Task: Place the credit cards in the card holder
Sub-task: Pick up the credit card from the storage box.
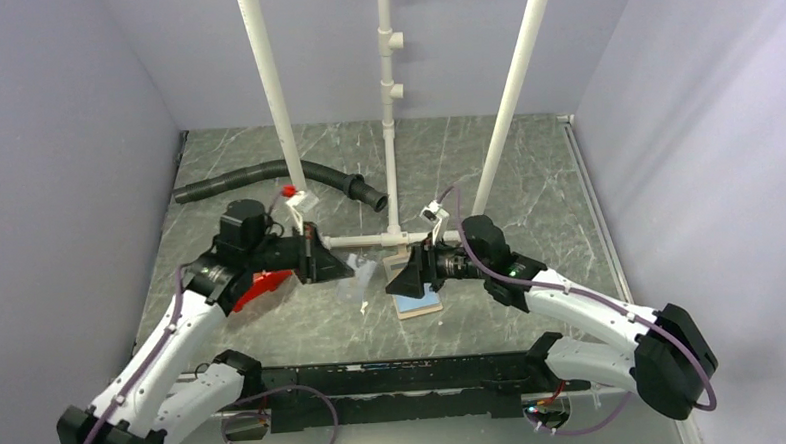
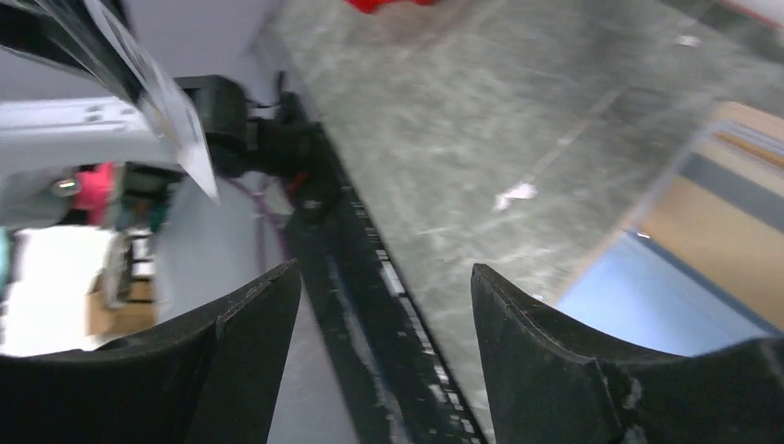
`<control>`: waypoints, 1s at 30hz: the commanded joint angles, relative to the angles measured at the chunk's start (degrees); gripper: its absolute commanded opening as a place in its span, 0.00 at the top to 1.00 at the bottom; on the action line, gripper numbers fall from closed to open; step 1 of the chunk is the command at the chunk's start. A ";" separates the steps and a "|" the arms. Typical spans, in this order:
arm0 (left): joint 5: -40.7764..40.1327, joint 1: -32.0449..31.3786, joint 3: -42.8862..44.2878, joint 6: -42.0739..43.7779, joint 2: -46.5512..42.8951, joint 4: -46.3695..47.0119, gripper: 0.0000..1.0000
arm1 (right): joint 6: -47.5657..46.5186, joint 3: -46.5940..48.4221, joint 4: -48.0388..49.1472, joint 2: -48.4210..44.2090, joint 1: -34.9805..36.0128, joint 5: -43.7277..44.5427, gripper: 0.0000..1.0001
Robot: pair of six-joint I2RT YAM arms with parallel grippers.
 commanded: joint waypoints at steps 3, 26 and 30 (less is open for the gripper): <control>12.63 -12.16 1.57 1.49 9.70 18.47 1.00 | 11.66 -3.46 15.48 -4.59 0.12 -14.54 0.28; 22.71 -15.33 4.05 5.44 16.46 16.37 1.00 | 18.55 -8.49 25.23 -8.67 -3.64 -22.55 0.69; 22.92 -15.57 4.50 5.50 17.81 16.56 1.00 | 19.37 -8.91 26.91 -8.24 -3.87 -23.54 0.74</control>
